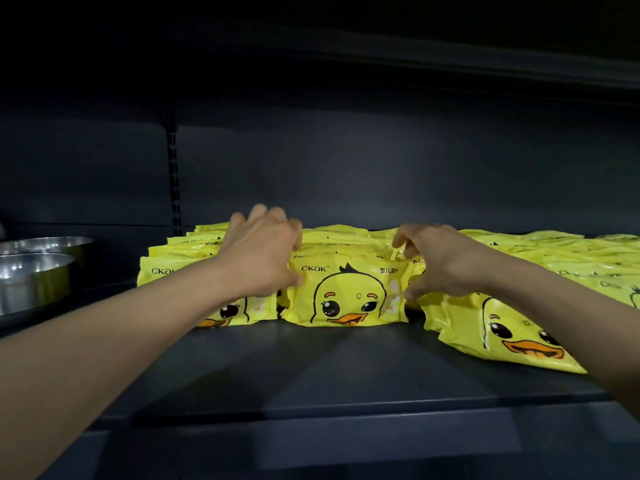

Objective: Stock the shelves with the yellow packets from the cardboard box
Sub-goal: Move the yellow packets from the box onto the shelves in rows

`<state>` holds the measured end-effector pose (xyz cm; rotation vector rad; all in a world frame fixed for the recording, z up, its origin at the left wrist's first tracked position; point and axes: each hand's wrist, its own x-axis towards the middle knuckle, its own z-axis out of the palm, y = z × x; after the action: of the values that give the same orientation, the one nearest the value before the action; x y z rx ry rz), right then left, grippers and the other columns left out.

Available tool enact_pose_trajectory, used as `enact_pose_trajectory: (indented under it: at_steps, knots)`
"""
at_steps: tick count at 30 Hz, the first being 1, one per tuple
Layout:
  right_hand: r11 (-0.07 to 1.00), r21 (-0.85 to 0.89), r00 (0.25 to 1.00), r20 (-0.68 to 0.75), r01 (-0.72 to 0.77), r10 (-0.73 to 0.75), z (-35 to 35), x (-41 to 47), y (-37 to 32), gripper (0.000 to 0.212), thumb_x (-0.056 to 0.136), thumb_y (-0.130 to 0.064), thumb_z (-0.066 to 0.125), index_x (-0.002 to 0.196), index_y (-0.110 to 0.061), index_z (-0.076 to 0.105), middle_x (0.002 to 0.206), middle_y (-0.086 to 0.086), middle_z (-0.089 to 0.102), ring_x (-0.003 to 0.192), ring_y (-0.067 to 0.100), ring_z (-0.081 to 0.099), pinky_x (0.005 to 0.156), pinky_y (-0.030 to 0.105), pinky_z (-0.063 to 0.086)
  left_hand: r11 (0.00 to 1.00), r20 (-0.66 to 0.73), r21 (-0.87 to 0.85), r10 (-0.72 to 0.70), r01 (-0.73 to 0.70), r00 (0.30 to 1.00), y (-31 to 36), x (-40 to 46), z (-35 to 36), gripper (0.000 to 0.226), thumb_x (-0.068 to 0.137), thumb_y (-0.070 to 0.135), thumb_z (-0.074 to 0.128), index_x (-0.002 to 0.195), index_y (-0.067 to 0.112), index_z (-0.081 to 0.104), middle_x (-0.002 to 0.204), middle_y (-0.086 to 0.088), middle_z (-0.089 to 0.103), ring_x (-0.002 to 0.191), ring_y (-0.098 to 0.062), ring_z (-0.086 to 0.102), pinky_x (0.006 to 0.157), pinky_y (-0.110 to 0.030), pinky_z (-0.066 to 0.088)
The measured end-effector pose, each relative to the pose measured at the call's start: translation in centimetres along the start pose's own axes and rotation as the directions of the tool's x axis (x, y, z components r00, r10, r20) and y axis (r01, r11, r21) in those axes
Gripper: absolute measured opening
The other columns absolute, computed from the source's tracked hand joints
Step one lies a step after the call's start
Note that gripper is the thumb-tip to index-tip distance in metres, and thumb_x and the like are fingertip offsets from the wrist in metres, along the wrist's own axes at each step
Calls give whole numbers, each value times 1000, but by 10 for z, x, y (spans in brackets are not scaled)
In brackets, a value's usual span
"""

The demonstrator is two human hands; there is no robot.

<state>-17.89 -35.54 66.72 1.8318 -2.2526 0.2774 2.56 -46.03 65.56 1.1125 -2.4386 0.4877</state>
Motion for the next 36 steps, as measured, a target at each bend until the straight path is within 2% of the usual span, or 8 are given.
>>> enact_pose_trajectory:
  at_steps: [7,15,18,21,26,29,32,36]
  knots:
    - [997,75,997,-82,17,-11,14,13,-2,26,75,-21,78,95,-17,61,90,-3,56,86,16,49,65,24,37,990,9,138,-2,1,1000,7,13,8,20,79,14,64,94,26,57,92,8,61,102,-19,51,85,-36,30]
    - [992,127,992,-128,13,3,13,13,1,33,70,-17,81,85,-22,53,82,-6,51,83,15,49,54,19,36,954,18,290,81,-83,997,10,13,3,26,71,-2,57,68,21,47,63,6,47,76,-19,51,94,-39,27]
    - [985,172,985,-172,14,16,16,7,0,36,72,-16,80,94,-21,52,93,0,56,85,16,52,65,24,42,952,5,295,78,-76,997,12,7,0,29,70,0,57,88,22,51,74,5,55,90,-20,57,100,-42,25]
    - [976,218,992,-115,-15,41,16,-1,3,61,63,-29,86,113,-21,51,104,-1,57,96,17,56,78,28,46,976,-53,213,69,-56,996,12,-3,1,54,71,10,65,119,21,42,111,0,52,114,-22,45,106,-48,22]
    - [985,-167,988,-152,-44,18,31,-2,-6,78,63,-42,82,126,-23,41,119,1,59,115,24,51,97,39,35,977,23,79,198,-199,980,27,-16,13,96,72,56,69,146,29,14,155,-1,15,143,-22,12,115,-54,1]
    - [968,-247,979,-205,-51,-1,35,1,-12,75,64,-43,80,124,-22,40,110,2,63,109,25,55,97,38,33,976,58,129,167,-173,984,27,-11,23,101,72,60,68,148,24,11,155,-3,21,142,-23,22,114,-52,7]
    - [981,-172,976,-210,-89,52,30,-6,-8,80,64,-44,80,127,-22,37,114,1,61,113,25,52,98,40,34,982,52,110,148,-153,988,25,-11,25,99,74,57,68,147,20,13,152,-1,29,138,-23,31,112,-49,14]
    - [991,113,960,-261,-73,100,4,-36,14,70,71,-32,79,129,-17,42,123,4,59,116,23,52,96,37,42,991,71,32,124,-126,990,27,-15,17,110,72,60,69,149,20,2,158,-4,13,145,-22,15,114,-52,9]
